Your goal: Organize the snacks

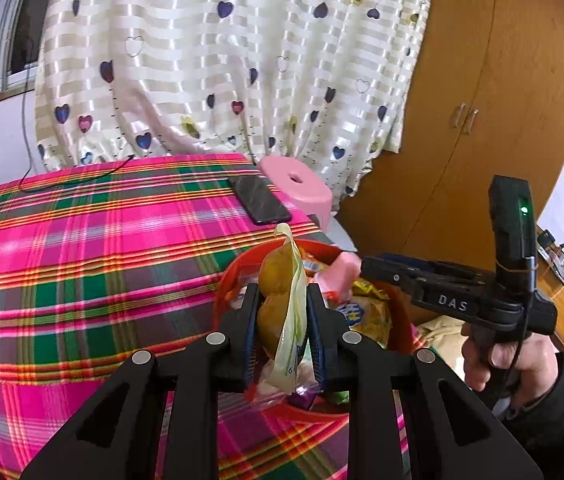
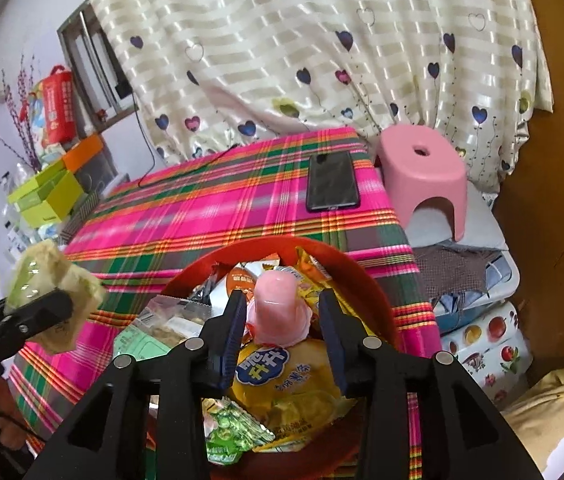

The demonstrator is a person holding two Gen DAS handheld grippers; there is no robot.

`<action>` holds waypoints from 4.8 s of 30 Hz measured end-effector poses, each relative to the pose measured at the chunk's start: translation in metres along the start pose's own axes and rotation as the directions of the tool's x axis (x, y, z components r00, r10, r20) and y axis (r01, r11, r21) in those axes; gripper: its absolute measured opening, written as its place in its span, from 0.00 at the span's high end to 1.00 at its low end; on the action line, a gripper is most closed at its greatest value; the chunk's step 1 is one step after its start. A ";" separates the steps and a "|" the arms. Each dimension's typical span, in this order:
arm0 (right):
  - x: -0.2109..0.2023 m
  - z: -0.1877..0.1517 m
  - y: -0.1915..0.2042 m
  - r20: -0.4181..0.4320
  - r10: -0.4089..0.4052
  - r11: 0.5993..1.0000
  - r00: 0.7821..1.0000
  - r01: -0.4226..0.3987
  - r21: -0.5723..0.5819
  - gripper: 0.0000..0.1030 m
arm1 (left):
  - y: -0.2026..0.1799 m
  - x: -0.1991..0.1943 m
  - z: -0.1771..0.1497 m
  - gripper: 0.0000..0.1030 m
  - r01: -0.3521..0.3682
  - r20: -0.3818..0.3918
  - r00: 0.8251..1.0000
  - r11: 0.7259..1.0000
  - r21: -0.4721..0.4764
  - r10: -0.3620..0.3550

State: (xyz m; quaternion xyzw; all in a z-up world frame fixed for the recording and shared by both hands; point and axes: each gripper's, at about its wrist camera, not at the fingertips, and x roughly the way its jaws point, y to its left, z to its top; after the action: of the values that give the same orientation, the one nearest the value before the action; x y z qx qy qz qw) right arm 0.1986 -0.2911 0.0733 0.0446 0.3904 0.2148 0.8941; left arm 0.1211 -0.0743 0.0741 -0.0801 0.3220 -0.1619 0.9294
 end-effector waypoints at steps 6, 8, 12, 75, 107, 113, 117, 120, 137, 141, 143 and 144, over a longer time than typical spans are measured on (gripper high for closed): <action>-0.013 -0.006 -0.012 0.010 -0.012 1.000 1.000 0.011 0.028 0.65 | -0.021 0.019 0.009 0.77 0.071 -0.016 0.997 0.997 0.029 -0.071; -0.015 -0.009 -0.014 0.005 -0.014 0.999 1.000 0.013 0.034 0.65 | -0.026 0.028 0.012 0.77 0.097 -0.028 0.995 0.995 0.029 -0.096; -0.017 -0.011 -0.018 -0.001 -0.015 0.999 1.000 0.015 0.039 0.65 | -0.029 0.051 0.015 0.77 0.129 -0.060 0.990 0.991 0.018 -0.128; -0.062 -0.090 0.069 -0.087 -0.130 0.980 0.988 0.115 -0.164 0.45 | -0.031 -0.012 -0.062 0.57 -0.093 -0.132 0.987 0.996 0.015 0.094; -0.061 -0.092 0.071 -0.093 -0.128 0.980 0.987 0.111 -0.166 0.42 | -0.035 -0.007 -0.064 0.57 -0.117 -0.143 0.982 0.992 0.039 0.121; -0.061 -0.092 0.070 -0.094 -0.125 0.980 0.988 0.109 -0.165 0.42 | -0.034 -0.007 -0.064 0.57 -0.119 -0.143 0.982 0.992 0.040 0.124; -0.060 -0.095 0.072 -0.097 -0.119 0.981 0.988 0.102 -0.166 0.42 | -0.033 -0.007 -0.064 0.57 -0.119 -0.144 0.982 0.992 0.042 0.124; -0.059 -0.096 0.075 -0.098 -0.117 0.981 0.988 0.100 -0.166 0.42 | -0.034 -0.007 -0.064 0.57 -0.120 -0.144 0.982 0.992 0.041 0.124; -0.060 -0.095 0.077 -0.098 -0.108 0.982 0.989 0.091 -0.166 0.42 | -0.034 -0.007 -0.064 0.57 -0.122 -0.144 0.981 0.991 0.046 0.127; -0.060 -0.096 0.079 -0.095 -0.109 0.982 0.989 0.093 -0.163 0.42 | -0.034 -0.007 -0.064 0.57 -0.122 -0.144 0.981 0.991 0.047 0.128; -0.061 -0.094 0.078 -0.094 -0.108 0.983 0.990 0.092 -0.159 0.42 | -0.035 -0.007 -0.064 0.57 -0.123 -0.144 0.981 0.991 0.048 0.129; -0.061 -0.093 0.078 -0.093 -0.107 0.983 0.990 0.091 -0.157 0.42 | -0.035 -0.007 -0.064 0.57 -0.124 -0.144 0.981 0.991 0.048 0.129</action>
State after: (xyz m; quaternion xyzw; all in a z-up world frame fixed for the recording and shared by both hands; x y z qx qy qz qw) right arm 0.0678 -0.2548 0.0694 -0.0542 0.4195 0.2012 0.8835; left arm 0.0672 -0.1075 0.0376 -0.0293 0.3909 -0.1142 0.9129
